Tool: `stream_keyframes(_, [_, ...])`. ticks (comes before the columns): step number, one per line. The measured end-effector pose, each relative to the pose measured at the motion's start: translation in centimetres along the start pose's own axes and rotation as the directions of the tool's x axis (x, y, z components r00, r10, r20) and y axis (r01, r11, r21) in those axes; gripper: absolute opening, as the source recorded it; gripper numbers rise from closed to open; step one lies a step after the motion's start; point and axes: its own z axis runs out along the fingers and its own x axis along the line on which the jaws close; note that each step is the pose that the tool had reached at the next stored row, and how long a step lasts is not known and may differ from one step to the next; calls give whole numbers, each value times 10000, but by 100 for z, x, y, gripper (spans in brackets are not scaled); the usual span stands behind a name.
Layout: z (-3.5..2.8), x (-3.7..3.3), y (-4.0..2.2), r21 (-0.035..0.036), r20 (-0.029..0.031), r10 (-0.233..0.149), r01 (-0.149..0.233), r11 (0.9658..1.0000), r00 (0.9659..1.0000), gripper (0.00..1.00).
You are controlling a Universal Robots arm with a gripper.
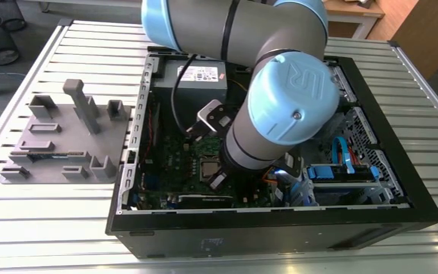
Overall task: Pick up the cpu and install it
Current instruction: 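Install the first cpu locking lever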
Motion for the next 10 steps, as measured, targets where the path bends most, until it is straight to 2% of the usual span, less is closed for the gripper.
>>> stream_keyframes(10, [8,-8,-9,1,0,0,0,10000,10000,11])
